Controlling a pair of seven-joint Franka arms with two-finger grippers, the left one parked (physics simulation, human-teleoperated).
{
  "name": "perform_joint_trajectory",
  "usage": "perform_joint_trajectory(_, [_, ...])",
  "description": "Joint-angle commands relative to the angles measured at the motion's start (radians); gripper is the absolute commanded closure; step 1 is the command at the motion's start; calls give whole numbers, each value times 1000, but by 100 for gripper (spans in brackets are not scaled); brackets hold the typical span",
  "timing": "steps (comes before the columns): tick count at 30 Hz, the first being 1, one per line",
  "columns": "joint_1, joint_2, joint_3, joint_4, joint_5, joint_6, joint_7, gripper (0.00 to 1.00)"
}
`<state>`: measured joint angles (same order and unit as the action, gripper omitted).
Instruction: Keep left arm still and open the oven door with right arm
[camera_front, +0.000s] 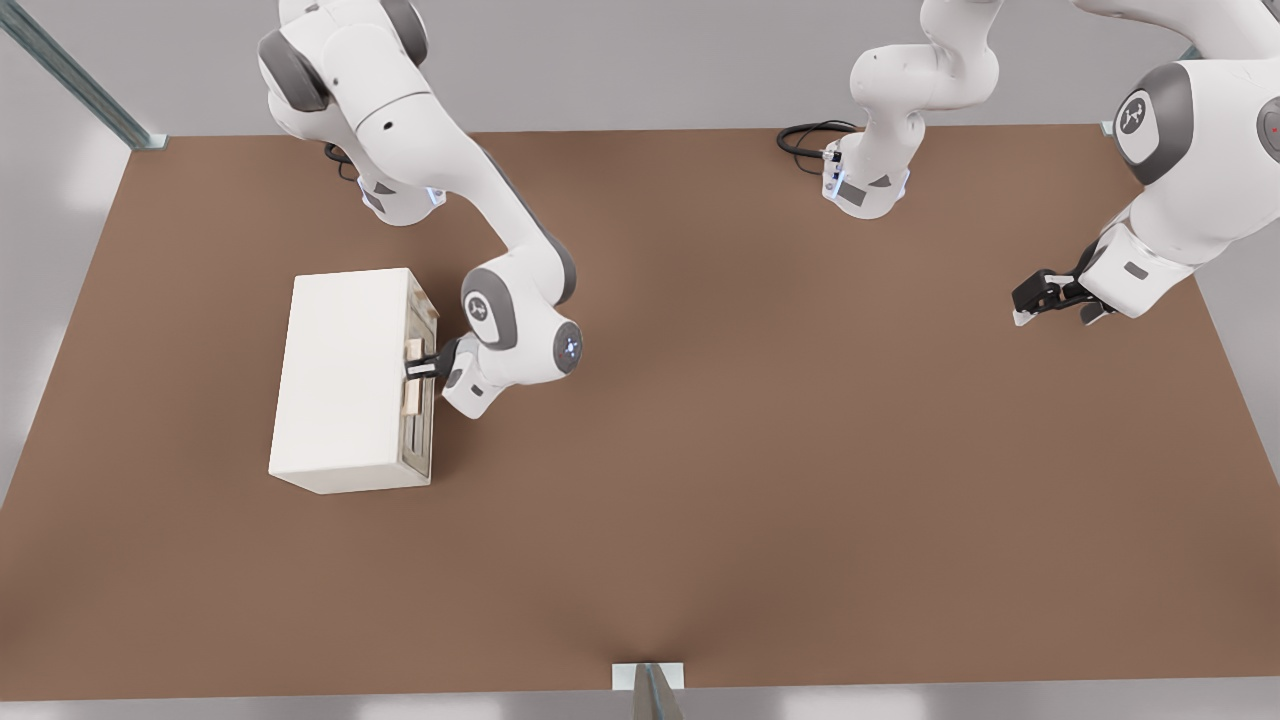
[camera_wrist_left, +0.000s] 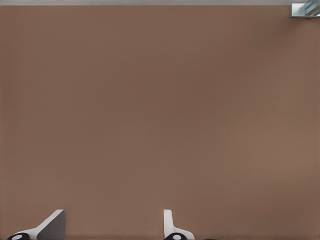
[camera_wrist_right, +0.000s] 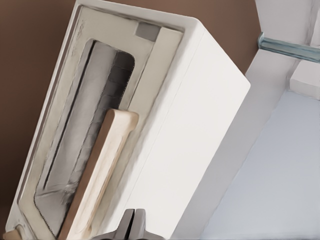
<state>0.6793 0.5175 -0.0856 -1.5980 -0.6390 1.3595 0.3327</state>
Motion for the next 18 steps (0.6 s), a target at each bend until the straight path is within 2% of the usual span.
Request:
perform_joint_trajectory(1, [0,1,0,-11,-5,49,367,100])
perform_joint_trajectory(18, [0,26,-3,-74,-25,92,388,100])
